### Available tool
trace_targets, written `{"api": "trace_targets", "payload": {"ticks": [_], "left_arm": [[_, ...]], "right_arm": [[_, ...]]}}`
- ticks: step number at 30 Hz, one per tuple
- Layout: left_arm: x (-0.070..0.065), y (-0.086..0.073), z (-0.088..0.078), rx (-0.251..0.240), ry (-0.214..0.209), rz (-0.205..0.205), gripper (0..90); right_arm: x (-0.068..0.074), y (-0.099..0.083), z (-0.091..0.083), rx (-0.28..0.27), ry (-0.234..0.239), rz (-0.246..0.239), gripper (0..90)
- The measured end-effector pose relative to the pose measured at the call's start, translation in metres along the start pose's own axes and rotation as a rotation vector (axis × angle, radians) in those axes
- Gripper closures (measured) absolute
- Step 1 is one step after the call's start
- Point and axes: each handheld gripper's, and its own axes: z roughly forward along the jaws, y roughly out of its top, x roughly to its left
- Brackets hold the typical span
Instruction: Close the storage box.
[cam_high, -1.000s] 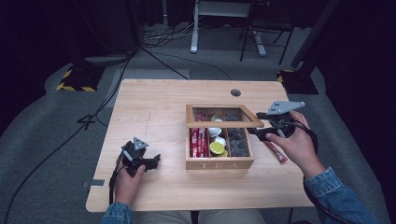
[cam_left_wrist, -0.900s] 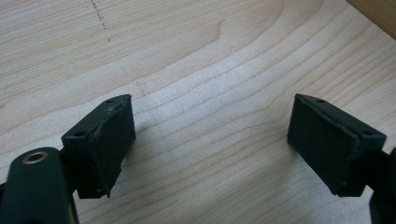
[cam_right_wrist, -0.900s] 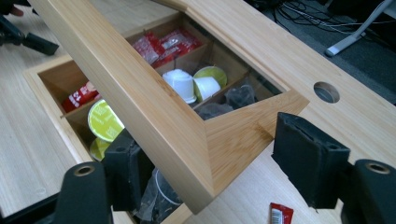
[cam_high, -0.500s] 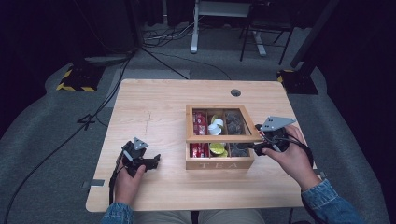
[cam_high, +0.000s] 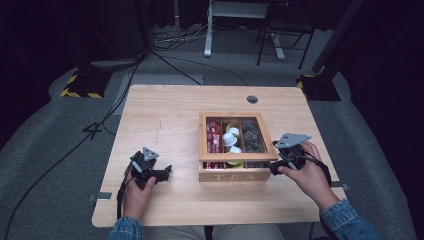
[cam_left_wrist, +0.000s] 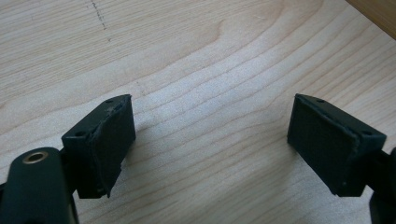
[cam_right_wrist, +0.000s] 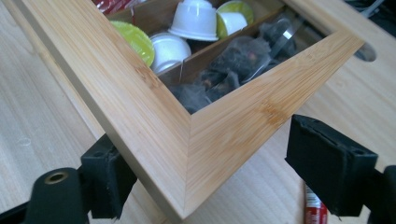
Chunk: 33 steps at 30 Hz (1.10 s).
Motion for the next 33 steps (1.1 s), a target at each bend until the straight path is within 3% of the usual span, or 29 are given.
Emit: {"api": "trace_targets", "payload": {"ticks": [16,23,28,33], "left_arm": [[0.0,0.0,0.0,0.0,0.0,0.0,15.4],[0.0,0.0,0.0,0.0,-0.001,0.001,15.4],[0.0,0.0,0.0,-0.003,0.001,0.0,15.5],[0.0,0.0,0.0,-0.003,0.001,0.0,15.4]], "right_arm": [[0.006,-0.012,0.005,0.057,0.051,0.033,23.8],[0.009,-0.016,0.007,0.136,0.09,-0.002,27.5],[0.009,-0.017,0.005,0.133,0.104,0.032,28.5],[0.007,-0.015,-0.005,0.094,0.113,0.062,27.6]]}}
